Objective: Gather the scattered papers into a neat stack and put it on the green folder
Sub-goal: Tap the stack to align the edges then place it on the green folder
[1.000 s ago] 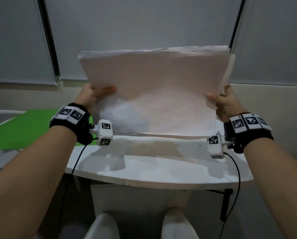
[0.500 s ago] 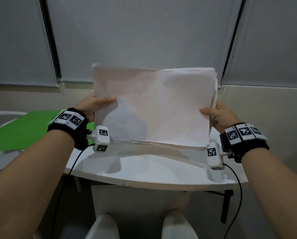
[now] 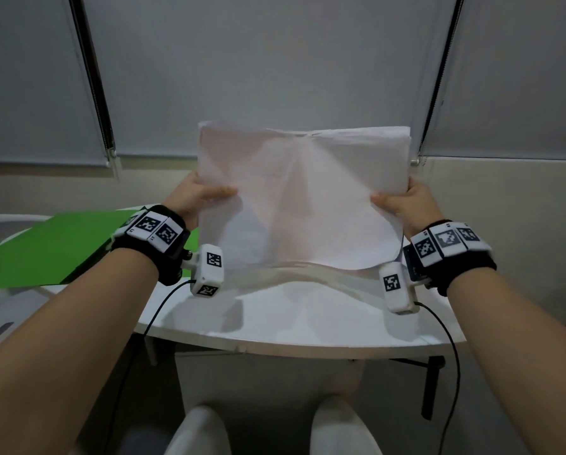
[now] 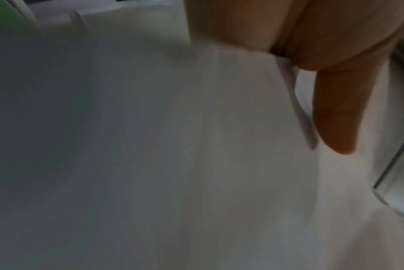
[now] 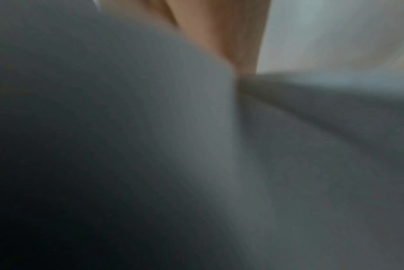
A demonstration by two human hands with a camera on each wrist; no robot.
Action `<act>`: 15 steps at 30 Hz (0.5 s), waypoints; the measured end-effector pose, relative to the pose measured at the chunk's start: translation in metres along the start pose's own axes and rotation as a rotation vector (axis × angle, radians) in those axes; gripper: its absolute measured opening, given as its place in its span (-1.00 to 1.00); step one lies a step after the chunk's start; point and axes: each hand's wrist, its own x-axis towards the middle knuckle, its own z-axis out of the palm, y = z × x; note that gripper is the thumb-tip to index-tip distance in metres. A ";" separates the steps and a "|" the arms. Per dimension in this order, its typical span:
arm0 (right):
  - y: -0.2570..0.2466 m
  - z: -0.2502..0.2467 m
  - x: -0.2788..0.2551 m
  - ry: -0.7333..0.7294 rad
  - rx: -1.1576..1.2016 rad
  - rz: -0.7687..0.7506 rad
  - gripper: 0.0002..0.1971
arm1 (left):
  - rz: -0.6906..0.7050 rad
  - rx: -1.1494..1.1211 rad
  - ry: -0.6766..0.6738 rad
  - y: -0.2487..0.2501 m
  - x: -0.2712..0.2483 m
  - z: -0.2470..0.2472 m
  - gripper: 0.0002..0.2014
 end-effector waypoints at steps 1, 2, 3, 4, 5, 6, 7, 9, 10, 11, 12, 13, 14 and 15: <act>0.001 0.003 0.000 0.024 -0.029 -0.026 -0.59 | -0.011 0.009 -0.040 -0.002 -0.001 0.004 -0.74; 0.003 0.006 -0.001 0.046 -0.067 -0.053 -0.60 | -0.009 0.032 -0.044 -0.003 0.000 0.007 -0.72; 0.004 0.007 -0.002 0.057 -0.097 -0.075 -0.61 | 0.008 0.057 -0.015 -0.005 0.001 0.010 -0.70; 0.004 0.008 -0.002 0.061 -0.111 -0.091 -0.62 | 0.043 0.070 0.034 -0.005 0.002 0.011 -0.67; 0.004 0.008 -0.002 0.067 -0.115 -0.105 -0.64 | 0.084 0.066 0.083 -0.006 0.003 0.011 -0.66; 0.003 0.008 -0.003 0.075 -0.116 -0.127 -0.66 | 0.122 0.056 0.116 -0.006 0.003 0.012 -0.67; 0.003 0.008 -0.003 0.085 -0.108 -0.142 -0.68 | 0.152 0.049 0.137 -0.007 0.003 0.011 -0.68; 0.007 0.006 -0.005 0.107 -0.085 -0.149 -0.68 | 0.179 0.032 0.152 -0.011 0.001 0.010 -0.67; 0.012 0.004 -0.006 0.107 -0.077 -0.125 -0.66 | 0.168 0.025 0.146 -0.015 -0.002 0.008 -0.64; 0.018 0.000 -0.008 0.090 -0.078 -0.080 -0.63 | 0.136 0.025 0.130 -0.021 -0.004 0.005 -0.61; 0.025 -0.004 -0.011 0.059 -0.088 -0.024 -0.60 | 0.091 0.025 0.104 -0.027 -0.008 0.002 -0.57; 0.031 -0.008 -0.014 0.023 -0.096 0.034 -0.59 | 0.043 0.015 0.079 -0.035 -0.011 -0.002 -0.53; 0.035 -0.011 -0.016 0.001 -0.087 0.082 -0.60 | 0.001 0.000 0.061 -0.041 -0.013 -0.006 -0.51; 0.038 -0.013 -0.016 0.000 -0.065 0.115 -0.59 | -0.032 -0.013 0.057 -0.046 -0.014 -0.009 -0.52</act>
